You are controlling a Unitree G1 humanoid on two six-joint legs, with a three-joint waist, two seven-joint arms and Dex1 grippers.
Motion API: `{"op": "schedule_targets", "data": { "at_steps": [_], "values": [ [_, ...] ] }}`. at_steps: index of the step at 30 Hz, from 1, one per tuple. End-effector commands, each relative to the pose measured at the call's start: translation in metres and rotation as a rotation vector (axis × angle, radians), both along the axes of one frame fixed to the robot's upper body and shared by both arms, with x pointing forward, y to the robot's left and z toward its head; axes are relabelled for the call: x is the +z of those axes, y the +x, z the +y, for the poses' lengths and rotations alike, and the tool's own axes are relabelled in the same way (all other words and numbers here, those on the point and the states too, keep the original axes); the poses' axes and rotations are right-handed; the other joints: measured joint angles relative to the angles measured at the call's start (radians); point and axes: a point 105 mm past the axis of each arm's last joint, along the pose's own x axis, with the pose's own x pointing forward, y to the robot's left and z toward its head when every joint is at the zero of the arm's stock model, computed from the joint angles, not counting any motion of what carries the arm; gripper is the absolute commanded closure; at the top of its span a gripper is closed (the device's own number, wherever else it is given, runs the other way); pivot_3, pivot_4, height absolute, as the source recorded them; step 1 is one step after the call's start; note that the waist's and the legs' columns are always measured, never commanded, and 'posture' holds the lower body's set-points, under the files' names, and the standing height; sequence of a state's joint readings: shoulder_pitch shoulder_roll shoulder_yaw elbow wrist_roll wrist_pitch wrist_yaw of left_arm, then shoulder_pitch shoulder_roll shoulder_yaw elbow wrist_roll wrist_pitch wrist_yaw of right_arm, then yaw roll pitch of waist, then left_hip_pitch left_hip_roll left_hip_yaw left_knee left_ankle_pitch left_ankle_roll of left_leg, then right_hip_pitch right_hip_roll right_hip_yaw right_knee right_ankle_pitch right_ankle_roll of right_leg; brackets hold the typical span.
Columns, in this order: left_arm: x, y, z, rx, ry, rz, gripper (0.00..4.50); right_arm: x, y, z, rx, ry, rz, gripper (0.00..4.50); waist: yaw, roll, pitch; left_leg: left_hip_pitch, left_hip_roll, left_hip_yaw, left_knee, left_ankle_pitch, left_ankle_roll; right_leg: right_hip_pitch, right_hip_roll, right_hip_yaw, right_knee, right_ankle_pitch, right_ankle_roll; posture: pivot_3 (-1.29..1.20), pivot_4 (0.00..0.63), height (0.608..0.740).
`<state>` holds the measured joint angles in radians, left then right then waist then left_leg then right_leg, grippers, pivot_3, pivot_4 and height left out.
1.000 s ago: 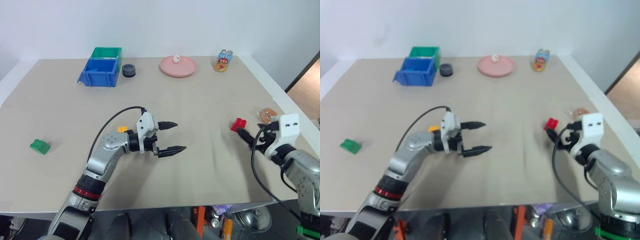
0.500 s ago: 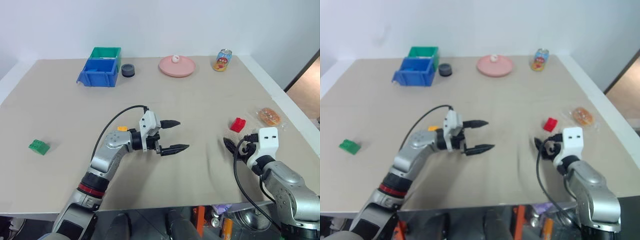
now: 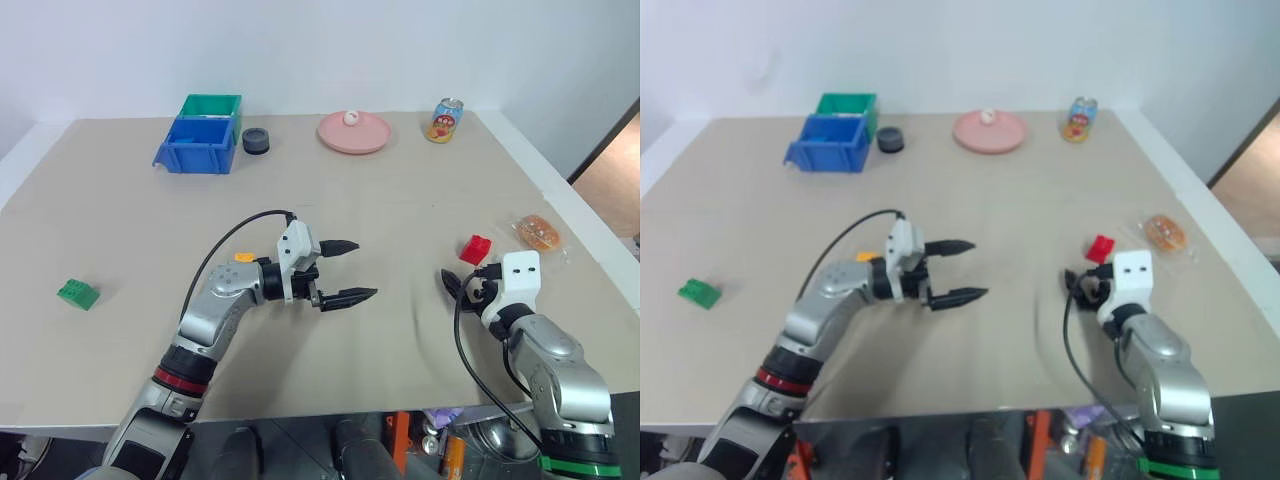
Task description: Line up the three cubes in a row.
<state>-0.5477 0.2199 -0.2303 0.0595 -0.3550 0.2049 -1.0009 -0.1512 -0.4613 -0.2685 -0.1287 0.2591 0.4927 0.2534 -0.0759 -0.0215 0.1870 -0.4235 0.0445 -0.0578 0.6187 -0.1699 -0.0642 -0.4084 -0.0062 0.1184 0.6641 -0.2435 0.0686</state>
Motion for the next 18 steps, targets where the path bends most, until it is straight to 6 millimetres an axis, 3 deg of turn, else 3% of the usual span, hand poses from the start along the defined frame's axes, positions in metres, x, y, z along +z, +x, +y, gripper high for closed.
{"op": "schedule_targets", "data": {
  "at_steps": [1,13,18],
  "values": [
    [0.016,-0.003,0.001,0.001,-0.036,-0.046,0.0,0.013,0.009,-0.007,-0.047,-0.021,-0.072,0.43,0.0,0.0,0.0,0.0,0.0,0.0,0.0,0.0,0.0,0.0,0.0,0.0,0.0,0.0,0.0,0.0,0.15,0.74],
    [0.017,-0.005,0.002,0.017,-0.044,-0.04,0.0,0.013,0.019,-0.008,-0.068,-0.002,-0.093,0.43,0.0,0.0,0.0,0.0,0.0,0.0,-0.001,0.0,0.0,0.0,0.0,0.0,0.0,-0.001,0.0,0.0,0.15,0.74],
    [0.018,-0.004,0.003,0.023,-0.048,-0.039,0.0,0.012,0.02,-0.014,-0.089,0.002,-0.091,1.97,0.0,0.0,0.0,0.0,0.0,0.0,-0.001,0.0,0.0,0.0,0.0,0.0,0.0,-0.001,0.0,0.0,0.15,0.74]
  ]
}}
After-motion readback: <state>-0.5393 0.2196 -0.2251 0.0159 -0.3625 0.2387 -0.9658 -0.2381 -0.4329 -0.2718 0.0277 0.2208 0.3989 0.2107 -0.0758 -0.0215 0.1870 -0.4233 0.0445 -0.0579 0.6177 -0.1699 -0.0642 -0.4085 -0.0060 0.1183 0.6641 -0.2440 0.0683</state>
